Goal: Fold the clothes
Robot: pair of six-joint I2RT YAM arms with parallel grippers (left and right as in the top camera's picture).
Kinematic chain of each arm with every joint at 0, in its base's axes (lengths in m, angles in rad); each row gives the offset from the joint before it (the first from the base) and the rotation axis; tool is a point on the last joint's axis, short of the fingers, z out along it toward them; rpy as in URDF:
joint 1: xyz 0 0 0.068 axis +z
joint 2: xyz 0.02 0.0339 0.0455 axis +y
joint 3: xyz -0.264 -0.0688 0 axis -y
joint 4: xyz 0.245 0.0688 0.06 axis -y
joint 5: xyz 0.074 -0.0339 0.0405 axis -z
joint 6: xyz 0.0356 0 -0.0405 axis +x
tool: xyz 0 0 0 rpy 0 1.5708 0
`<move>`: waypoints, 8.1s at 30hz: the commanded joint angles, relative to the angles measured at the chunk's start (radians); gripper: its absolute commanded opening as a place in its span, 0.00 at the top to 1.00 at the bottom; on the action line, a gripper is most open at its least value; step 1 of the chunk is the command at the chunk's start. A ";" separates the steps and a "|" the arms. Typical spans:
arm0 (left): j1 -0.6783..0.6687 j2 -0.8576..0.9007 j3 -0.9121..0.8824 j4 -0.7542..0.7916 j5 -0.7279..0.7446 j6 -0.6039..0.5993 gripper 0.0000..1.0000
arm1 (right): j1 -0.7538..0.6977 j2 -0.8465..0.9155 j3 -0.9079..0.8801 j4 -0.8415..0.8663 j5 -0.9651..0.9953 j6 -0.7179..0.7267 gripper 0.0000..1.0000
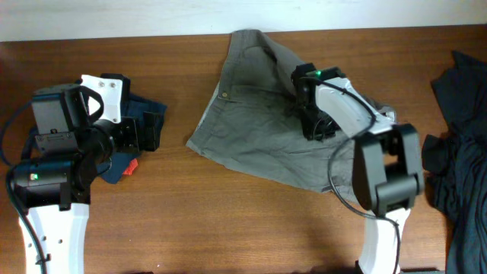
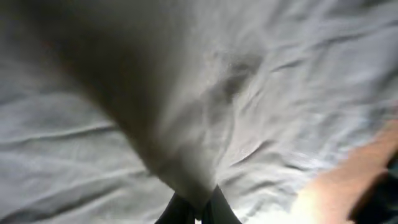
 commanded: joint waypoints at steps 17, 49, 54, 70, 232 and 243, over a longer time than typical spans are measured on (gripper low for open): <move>-0.004 -0.008 0.014 -0.039 -0.003 -0.013 0.01 | -0.710 -0.150 0.276 0.222 -0.635 -0.026 0.14; -0.137 0.729 0.007 0.124 -0.022 0.051 0.01 | -0.506 0.135 0.156 0.328 -0.295 -0.113 0.90; -0.137 0.800 0.007 0.142 -0.023 0.051 0.01 | -0.567 0.119 0.157 0.301 -0.195 -0.114 0.95; -0.208 0.851 0.007 0.293 0.014 0.093 0.27 | -0.617 0.061 0.160 0.212 -0.462 -0.121 0.37; -0.154 0.974 0.021 -0.003 -0.506 -0.245 0.99 | -0.694 -0.309 -0.491 0.443 -0.986 -0.212 0.53; -0.157 0.969 0.261 -0.178 -0.286 -0.206 0.98 | -0.593 -0.441 -0.492 0.443 -0.932 -0.148 0.91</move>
